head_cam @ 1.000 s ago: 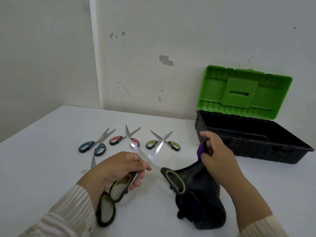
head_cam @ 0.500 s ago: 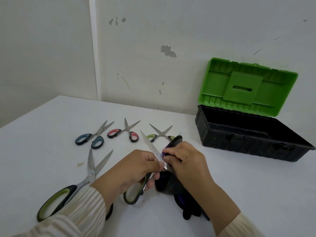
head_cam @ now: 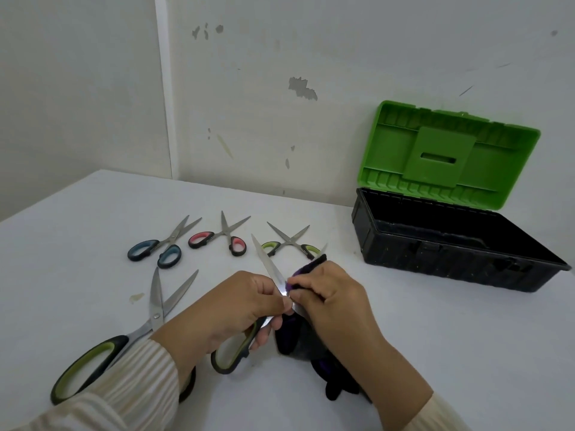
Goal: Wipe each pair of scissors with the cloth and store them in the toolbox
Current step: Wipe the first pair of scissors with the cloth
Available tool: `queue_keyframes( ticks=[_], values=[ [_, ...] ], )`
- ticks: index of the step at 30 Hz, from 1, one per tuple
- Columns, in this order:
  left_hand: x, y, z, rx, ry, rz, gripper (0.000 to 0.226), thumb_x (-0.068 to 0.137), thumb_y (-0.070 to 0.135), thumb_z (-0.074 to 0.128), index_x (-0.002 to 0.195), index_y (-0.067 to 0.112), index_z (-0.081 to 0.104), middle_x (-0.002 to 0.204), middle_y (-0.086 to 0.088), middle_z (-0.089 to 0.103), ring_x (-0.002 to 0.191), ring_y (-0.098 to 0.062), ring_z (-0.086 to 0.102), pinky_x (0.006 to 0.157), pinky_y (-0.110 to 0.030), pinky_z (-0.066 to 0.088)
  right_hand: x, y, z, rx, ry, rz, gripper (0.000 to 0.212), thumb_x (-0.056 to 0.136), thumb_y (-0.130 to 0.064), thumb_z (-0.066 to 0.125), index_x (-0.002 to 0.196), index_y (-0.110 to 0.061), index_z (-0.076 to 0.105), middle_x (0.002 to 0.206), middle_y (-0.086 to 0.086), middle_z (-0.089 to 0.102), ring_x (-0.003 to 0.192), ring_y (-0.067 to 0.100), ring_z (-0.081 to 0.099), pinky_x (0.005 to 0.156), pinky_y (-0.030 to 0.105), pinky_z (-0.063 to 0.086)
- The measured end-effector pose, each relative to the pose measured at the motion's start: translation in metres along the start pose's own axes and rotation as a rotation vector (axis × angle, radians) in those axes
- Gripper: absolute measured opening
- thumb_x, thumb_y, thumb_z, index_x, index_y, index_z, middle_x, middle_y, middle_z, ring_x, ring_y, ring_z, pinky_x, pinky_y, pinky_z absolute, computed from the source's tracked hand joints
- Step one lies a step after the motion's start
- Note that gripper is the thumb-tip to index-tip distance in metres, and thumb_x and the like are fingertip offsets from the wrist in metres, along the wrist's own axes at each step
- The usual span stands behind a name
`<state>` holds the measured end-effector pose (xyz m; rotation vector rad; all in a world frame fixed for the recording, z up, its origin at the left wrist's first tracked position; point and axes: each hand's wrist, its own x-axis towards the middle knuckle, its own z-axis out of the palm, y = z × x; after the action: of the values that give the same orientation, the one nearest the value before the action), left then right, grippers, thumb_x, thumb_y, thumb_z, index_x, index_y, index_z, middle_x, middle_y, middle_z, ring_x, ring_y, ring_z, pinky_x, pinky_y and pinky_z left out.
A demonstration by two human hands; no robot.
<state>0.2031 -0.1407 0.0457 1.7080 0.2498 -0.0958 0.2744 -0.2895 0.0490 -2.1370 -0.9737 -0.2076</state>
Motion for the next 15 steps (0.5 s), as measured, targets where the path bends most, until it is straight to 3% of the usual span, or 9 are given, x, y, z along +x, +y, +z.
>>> queue_keyframes(
  ticks=[4,8,12,15],
  values=[
    [-0.001,0.002,0.003,0.012,0.0,0.014,0.02,0.089,0.016,0.062,0.083,-0.003,0.066,0.059,-0.008,0.062,0.039,-0.018,0.048,0.043,-0.022,0.042,0.004,0.005,-0.005,-0.069,0.101,0.031,0.016,0.082,-0.016,0.065,0.095,-0.023,0.073,0.088,-0.003,0.059,0.078,-0.007,0.049,0.073,-0.002,0.033],
    [-0.002,0.001,0.001,0.023,-0.007,0.02,0.02,0.089,0.015,0.061,0.079,-0.001,0.066,0.059,-0.008,0.062,0.037,-0.016,0.048,0.042,-0.023,0.042,-0.001,-0.001,0.001,-0.063,-0.037,-0.003,0.016,0.085,-0.017,0.062,0.097,-0.021,0.072,0.092,0.0,0.059,0.077,0.001,0.05,0.07,0.002,0.035],
    [0.0,-0.001,-0.001,0.031,-0.054,-0.013,0.018,0.089,0.018,0.062,0.082,0.002,0.069,0.06,-0.007,0.061,0.04,-0.017,0.048,0.043,-0.024,0.042,0.014,0.021,-0.018,0.055,0.317,0.215,0.015,0.082,-0.017,0.065,0.087,-0.03,0.072,0.091,-0.002,0.061,0.081,-0.002,0.054,0.075,-0.002,0.032],
    [0.002,-0.002,-0.004,-0.01,-0.058,-0.034,0.019,0.089,0.015,0.063,0.083,-0.003,0.067,0.059,-0.009,0.059,0.038,-0.017,0.046,0.041,-0.024,0.041,0.008,0.023,-0.032,0.241,0.452,0.269,0.017,0.082,-0.017,0.065,0.085,-0.033,0.069,0.092,-0.008,0.064,0.09,0.003,0.059,0.086,0.013,0.042]
  ],
)
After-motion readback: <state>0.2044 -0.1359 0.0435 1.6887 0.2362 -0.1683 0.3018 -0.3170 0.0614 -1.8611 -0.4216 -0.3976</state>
